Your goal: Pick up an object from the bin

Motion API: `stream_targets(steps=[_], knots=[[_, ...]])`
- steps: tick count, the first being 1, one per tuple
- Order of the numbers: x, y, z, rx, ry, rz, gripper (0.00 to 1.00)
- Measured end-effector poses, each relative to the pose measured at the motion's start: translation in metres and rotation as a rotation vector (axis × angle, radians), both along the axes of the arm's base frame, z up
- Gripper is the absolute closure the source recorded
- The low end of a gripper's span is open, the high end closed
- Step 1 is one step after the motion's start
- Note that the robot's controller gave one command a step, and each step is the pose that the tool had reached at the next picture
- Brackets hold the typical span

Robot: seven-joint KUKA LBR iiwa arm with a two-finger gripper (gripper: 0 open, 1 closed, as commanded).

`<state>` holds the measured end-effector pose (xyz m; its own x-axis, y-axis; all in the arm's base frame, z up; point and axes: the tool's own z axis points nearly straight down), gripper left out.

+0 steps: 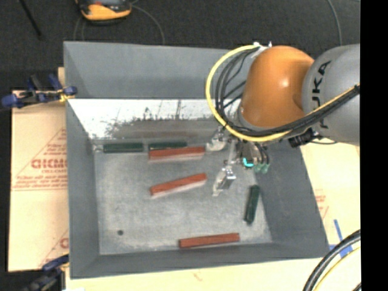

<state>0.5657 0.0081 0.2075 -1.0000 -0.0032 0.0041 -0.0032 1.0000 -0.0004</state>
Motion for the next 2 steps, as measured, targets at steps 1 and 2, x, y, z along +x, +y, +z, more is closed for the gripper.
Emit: stream_targets(steps=[1,2], knots=[[0.002,0.0,0.005,0.0,-0.008,0.0,0.0],[0.07,0.028,-0.127,0.0,-0.007,0.189,1.0]])
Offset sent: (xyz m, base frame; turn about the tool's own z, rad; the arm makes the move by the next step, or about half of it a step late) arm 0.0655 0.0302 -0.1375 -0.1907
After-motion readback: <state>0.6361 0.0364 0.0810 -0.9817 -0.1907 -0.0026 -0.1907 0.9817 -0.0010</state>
